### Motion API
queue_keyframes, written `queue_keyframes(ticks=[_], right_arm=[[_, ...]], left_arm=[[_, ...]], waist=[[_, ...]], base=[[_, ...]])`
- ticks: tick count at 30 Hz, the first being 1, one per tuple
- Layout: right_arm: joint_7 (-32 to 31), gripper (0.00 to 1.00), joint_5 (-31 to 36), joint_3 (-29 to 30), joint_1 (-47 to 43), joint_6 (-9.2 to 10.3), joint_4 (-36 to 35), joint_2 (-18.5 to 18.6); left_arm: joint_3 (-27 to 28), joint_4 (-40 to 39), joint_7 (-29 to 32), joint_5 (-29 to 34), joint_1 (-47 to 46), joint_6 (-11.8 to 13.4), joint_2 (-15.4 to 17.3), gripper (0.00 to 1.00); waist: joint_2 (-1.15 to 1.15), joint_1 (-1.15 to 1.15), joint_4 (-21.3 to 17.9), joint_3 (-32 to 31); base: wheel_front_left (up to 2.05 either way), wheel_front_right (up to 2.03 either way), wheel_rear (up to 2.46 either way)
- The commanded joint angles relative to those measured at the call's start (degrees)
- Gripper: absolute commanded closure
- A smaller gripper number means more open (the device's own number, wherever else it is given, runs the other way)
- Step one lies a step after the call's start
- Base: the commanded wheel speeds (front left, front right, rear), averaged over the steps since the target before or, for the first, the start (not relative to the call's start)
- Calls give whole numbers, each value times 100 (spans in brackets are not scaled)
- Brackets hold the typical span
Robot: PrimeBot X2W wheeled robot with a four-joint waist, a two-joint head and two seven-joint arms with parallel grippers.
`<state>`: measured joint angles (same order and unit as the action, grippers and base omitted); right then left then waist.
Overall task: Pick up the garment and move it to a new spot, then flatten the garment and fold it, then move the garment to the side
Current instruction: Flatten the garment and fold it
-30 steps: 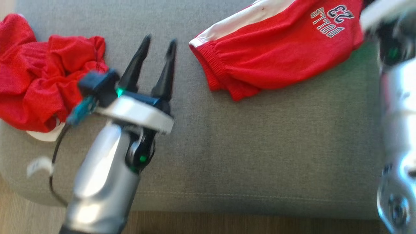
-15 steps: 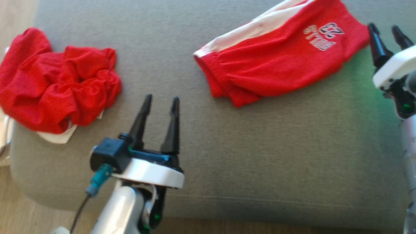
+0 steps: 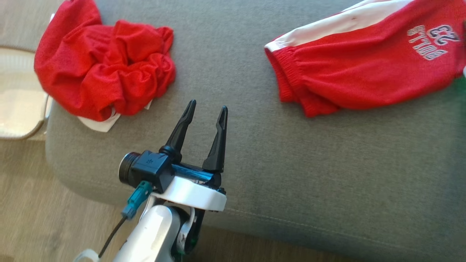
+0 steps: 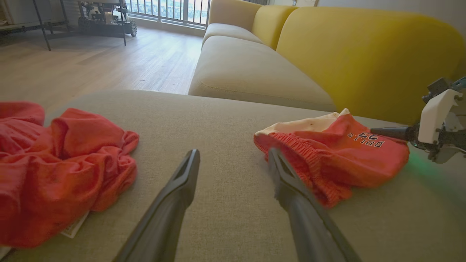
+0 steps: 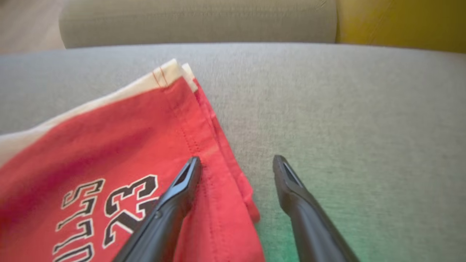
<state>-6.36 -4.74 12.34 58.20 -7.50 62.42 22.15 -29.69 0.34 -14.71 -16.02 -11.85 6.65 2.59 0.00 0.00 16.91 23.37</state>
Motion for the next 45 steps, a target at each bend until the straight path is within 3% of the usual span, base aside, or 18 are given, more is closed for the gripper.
queue_keyframes(ticks=[1,6,7,8,9,16,31,36,45], right_arm=[[-41,0,181,-7,131,1,-30,43],[-228,0,542,178,246,1,428,-36],[-236,24,575,197,262,1,484,-69],[-222,74,607,210,273,1,525,-100],[-202,100,638,217,280,1,562,-128],[17,100,622,371,351,1,701,-360],[356,100,458,296,448,1,544,-530],[423,100,419,244,447,1,465,-517],[491,100,340,-216,636,1,237,-883]], left_arm=[[157,-143,-29,27,-104,35,30,0],[199,-90,-29,-16,-108,59,29,0],[215,-83,-29,-19,-104,66,29,0],[232,-74,-29,-18,-97,73,29,0],[250,-62,-29,-16,-92,81,29,0],[415,24,-29,89,-18,97,29,0],[844,111,-29,330,169,-94,29,0],[810,155,-29,360,101,-198,29,0],[804,277,-29,339,125,-275,29,0]], waist=[[0,0,98,92],[0,0,113,115],[0,0,96,110],[0,0,73,101],[0,0,46,88],[0,0,-330,-113],[0,0,-1655,-443],[0,0,-1779,-431],[0,0,-1725,-539]], base=[[0,0,0],[0,0,0],[0,0,0],[0,0,0],[0,0,0],[0,0,0],[0,0,0],[0,0,0],[0,0,0]])
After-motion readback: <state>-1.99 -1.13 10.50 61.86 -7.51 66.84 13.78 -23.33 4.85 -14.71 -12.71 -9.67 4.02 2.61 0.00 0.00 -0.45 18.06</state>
